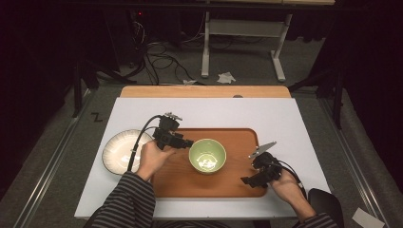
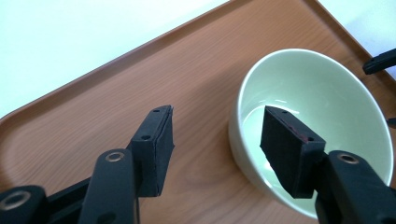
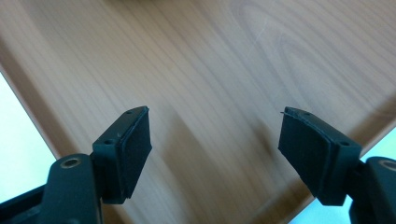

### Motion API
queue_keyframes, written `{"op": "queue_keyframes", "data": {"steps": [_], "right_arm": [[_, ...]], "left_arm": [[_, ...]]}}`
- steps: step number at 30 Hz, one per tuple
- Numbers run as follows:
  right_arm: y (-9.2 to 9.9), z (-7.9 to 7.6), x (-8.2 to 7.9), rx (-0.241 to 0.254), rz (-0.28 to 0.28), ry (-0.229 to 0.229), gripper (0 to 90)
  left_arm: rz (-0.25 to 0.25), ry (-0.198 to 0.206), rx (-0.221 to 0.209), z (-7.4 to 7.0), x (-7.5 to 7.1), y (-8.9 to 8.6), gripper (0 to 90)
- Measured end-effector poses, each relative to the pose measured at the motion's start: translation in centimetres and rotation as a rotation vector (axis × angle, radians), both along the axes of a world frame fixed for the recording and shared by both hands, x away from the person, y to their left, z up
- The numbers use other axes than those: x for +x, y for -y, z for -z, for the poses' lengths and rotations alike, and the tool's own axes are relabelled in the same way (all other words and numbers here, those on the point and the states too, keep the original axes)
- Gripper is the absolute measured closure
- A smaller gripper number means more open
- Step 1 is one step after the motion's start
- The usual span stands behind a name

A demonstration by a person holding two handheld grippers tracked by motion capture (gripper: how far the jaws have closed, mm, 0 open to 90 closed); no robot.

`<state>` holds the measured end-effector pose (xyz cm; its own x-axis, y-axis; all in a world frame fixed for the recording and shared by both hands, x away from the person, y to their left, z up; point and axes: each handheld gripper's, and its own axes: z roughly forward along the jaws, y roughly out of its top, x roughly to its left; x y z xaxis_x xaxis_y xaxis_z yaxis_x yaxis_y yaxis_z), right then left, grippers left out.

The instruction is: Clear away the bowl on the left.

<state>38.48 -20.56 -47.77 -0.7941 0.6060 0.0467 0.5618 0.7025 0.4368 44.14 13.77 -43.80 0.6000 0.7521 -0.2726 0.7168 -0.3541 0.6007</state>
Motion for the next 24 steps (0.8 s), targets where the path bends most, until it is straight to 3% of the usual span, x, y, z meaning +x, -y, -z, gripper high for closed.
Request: {"op": "queue_keyframes", "data": {"steps": [12, 24], "right_arm": [[0.0, 0.0, 0.0, -0.002, -0.005, -0.002, 26.8], [0.0, 0.1, 0.1, -0.005, 0.004, -0.011, 26.7]], "left_arm": [[-0.024, 0.014, 0.000, -0.2, -0.6, -1.1, 44.4], [-0.074, 0.057, 0.007, 0.3, -2.8, -2.5, 44.6]]}}
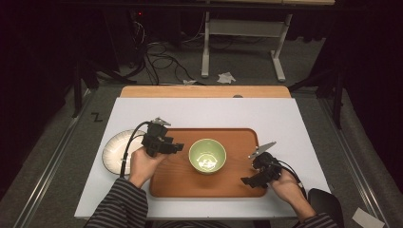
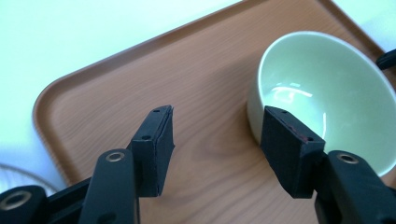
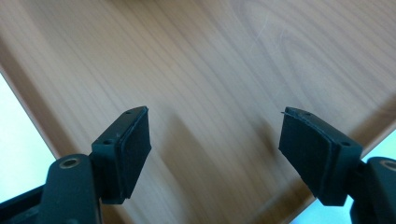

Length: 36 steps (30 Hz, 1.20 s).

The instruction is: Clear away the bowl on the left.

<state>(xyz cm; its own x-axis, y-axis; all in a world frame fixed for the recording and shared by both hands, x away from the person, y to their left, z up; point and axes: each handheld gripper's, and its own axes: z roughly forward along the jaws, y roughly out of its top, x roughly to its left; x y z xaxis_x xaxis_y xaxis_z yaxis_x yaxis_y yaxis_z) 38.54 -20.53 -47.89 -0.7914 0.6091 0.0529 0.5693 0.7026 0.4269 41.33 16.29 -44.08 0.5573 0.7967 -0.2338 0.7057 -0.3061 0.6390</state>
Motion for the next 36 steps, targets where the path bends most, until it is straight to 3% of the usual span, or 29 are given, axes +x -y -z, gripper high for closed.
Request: {"op": "queue_keyframes", "data": {"steps": [15, 36], "right_arm": [[0.0, 0.0, 0.0, -0.001, -0.003, 0.001, 26.7], [0.0, 0.1, 0.0, -0.006, -0.003, -0.002, 26.1]], "left_arm": [[-0.038, 0.002, 0.014, 0.6, -1.7, -2.3, 44.4], [-0.026, -0.011, 0.024, 1.3, -3.4, -3.0, 43.6]]}}
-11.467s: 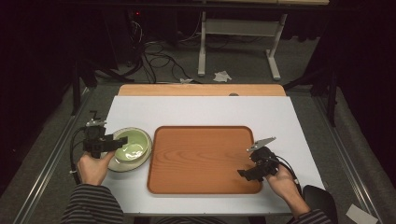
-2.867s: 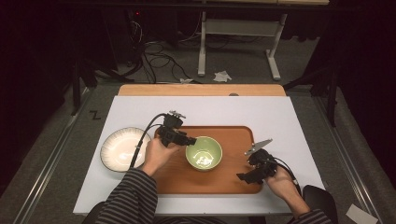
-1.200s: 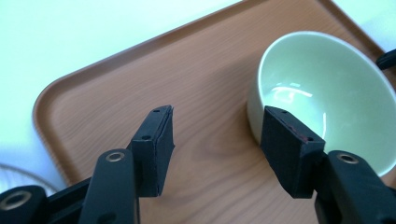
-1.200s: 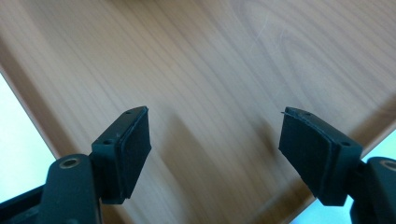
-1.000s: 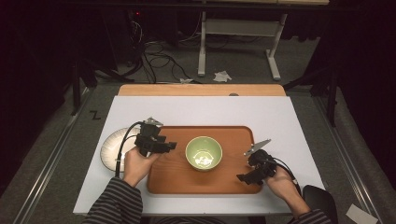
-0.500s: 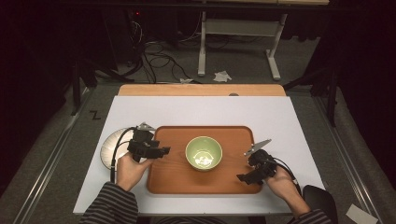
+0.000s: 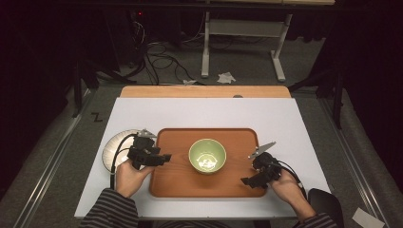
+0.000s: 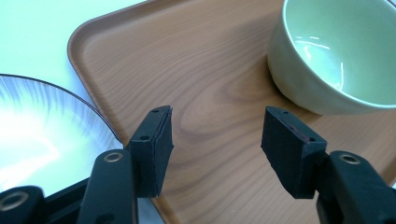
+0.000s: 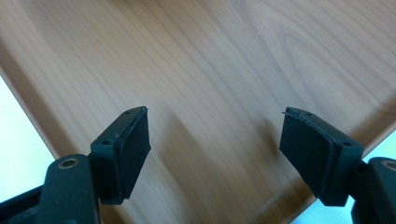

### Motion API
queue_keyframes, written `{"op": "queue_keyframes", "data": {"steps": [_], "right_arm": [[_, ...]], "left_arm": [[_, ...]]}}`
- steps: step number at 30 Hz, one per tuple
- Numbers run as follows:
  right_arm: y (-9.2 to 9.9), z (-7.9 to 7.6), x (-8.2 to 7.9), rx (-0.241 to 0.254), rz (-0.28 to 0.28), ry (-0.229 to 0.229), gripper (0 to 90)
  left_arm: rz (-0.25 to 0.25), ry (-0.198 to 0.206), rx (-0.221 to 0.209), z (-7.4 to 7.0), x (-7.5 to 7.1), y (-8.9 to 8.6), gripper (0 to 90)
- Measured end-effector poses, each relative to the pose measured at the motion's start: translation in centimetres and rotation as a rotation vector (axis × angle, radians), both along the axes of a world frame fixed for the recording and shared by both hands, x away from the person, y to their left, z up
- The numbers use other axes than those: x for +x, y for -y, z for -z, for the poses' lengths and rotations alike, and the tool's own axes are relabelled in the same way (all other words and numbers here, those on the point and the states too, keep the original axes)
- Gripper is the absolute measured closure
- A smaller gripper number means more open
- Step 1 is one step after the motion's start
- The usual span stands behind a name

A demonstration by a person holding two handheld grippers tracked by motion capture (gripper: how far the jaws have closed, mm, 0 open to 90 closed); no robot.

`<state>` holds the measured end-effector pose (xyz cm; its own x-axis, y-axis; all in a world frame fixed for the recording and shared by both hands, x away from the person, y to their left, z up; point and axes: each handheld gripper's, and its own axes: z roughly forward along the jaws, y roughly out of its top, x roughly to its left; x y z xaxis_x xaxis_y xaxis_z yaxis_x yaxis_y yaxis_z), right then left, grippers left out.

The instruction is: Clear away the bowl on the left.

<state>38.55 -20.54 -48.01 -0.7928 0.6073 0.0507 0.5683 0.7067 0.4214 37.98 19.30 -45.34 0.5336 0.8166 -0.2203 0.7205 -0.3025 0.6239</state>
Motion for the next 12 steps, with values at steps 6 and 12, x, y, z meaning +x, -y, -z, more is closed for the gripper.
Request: {"op": "queue_keyframes", "data": {"steps": [6, 12], "right_arm": [[-0.04, 0.01, 0.00, -0.002, 0.003, -0.003, 26.1], [-0.01, 0.00, 0.01, 0.000, -0.001, 0.000, 26.0]], "left_arm": [[0.000, -0.006, 0.003, 0.23, -0.29, -0.17, 43.4], [0.000, -0.011, 0.004, 0.35, -0.31, -0.11, 43.2]]}}
